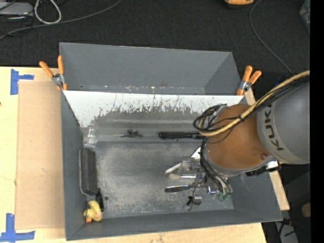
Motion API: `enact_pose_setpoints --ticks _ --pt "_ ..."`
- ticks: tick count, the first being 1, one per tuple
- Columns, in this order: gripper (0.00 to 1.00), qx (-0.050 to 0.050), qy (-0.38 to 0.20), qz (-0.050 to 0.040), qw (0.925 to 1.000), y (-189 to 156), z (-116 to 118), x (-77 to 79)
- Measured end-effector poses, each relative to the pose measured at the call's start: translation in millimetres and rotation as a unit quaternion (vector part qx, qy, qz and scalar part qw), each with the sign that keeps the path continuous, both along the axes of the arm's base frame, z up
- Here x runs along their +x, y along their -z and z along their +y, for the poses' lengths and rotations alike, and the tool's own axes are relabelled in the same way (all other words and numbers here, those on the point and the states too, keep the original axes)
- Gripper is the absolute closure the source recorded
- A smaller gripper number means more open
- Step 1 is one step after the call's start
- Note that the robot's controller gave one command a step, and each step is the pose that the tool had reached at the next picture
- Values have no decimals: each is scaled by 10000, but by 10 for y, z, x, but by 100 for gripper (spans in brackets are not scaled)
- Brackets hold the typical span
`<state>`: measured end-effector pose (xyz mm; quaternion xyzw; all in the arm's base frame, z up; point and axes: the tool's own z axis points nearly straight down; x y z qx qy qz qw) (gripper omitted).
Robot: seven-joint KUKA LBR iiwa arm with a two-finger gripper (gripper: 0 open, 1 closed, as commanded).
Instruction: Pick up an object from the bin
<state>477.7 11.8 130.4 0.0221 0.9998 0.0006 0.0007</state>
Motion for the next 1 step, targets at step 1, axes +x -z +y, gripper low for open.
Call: enact_pose_setpoints --ticks 1 --pt "0 -13 -647 -25 9979 636 -975 131"
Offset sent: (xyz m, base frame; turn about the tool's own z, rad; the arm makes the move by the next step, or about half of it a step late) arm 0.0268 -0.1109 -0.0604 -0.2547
